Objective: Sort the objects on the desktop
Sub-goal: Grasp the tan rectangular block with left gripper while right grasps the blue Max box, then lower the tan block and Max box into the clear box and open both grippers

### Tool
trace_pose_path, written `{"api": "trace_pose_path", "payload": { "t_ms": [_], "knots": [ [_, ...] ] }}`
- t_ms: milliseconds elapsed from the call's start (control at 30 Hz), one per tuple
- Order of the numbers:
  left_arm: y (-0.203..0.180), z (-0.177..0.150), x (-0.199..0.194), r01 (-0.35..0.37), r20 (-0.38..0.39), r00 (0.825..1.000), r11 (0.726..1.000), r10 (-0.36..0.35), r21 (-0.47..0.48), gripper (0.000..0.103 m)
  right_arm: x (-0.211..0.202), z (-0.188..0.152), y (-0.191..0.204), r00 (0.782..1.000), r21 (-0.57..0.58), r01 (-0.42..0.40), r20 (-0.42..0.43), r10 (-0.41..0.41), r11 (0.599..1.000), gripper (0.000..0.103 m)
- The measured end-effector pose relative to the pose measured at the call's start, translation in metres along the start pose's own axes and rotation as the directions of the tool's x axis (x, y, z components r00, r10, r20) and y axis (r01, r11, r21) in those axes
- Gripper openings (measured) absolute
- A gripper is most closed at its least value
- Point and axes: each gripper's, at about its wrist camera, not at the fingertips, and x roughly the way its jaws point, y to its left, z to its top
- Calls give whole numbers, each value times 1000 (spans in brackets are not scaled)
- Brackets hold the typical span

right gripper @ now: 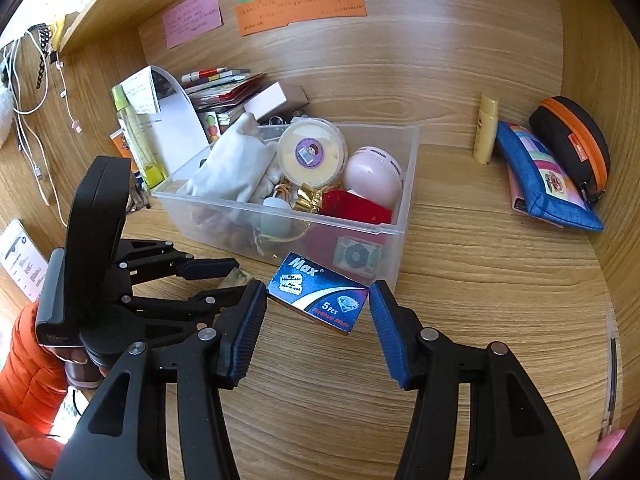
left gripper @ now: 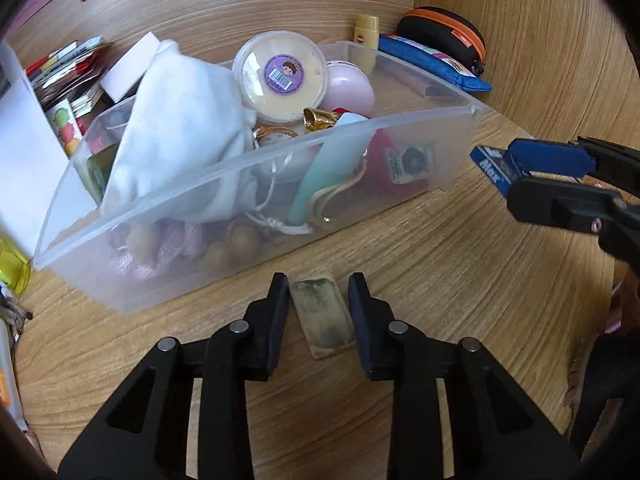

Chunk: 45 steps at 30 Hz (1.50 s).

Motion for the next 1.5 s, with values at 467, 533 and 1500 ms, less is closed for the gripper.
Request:
{"api": "trace_pose_path", "payload": {
  "t_ms": [467, 533, 1500],
  "knots": [
    [11, -13, -56, -10, 156, 987, 993, 29, -117, 24, -17, 12, 11, 999, -30, -6, 47, 7, 1000, 50],
    [14, -10, -64, 4, 183, 983, 990, 21, -138, 24, -19, 16, 12, 998, -40, -1, 57, 4, 999, 50],
    [31, 73, -49, 86, 272, 961, 991, -56, -100, 24, 25, 64, -6, 997, -52, 42, 65, -38, 998, 50]
  ]
}}
